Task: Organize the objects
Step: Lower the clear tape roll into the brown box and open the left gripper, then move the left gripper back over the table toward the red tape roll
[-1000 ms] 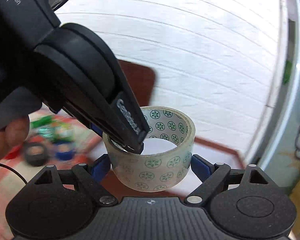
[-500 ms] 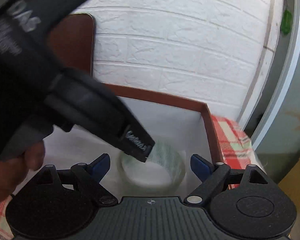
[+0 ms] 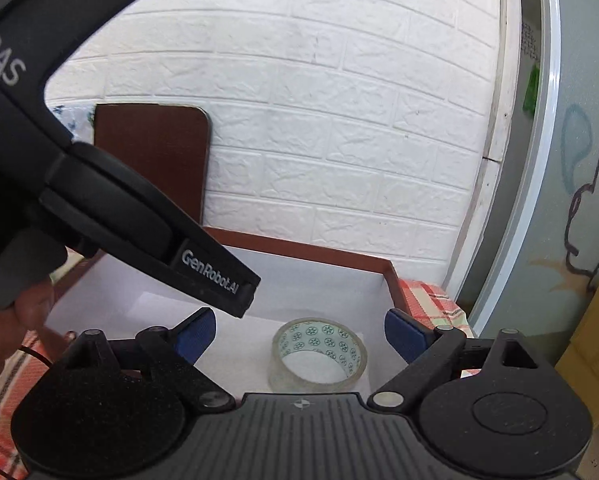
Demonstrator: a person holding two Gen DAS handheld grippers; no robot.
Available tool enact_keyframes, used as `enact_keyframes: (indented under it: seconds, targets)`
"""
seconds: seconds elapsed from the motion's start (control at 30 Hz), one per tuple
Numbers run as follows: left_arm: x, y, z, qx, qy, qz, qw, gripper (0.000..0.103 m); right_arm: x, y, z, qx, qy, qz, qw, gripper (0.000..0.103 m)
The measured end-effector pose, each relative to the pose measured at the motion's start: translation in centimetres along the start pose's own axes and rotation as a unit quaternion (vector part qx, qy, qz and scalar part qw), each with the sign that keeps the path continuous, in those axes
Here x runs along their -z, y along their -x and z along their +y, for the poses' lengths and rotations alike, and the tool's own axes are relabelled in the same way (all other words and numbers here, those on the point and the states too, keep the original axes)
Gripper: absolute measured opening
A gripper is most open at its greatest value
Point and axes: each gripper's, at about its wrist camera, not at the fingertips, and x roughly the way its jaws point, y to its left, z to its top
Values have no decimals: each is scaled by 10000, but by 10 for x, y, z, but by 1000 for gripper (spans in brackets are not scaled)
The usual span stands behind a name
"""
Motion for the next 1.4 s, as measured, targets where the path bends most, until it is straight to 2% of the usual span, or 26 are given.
enact_keyframes:
  seconds: [0.07, 0.13, 0.17, 0.33, 0.57, 0.77, 1.0, 1.4]
  targets:
    - [10, 21, 1, -28, 28, -77, 10000, 44, 2, 28, 19, -6, -113, -23, 9999, 91]
    - [22, 40, 3, -70, 19, -153, 9999, 44, 4, 24, 14, 10, -324, 11, 9995, 91]
    - [28, 49, 3, -111, -2, -195, 9997, 44, -11, -17, 5, -9, -402, 60, 9992, 91]
    - [64, 82, 15, -311, 20, -254, 9992, 47, 6, 4, 43, 69, -959, 317, 9949, 92]
    - [103, 101, 49, -671, 337, -171, 9970, 48, 17, 22, 75, -52, -1290, 925, 9873, 92]
    - [128, 109, 66, -943, 353, -152, 9948, 49, 9, 42, 112, 34, -1499, 964, 9840, 92]
    - [144, 113, 89, -1101, 479, -156, 9926, 50, -3, 39, 143, 16, -1280, 962, 9871, 92]
    - [169, 113, 128, -1325, 732, -75, 9884, 51, 0, 34, 181, -381, -794, 1287, 9878, 91]
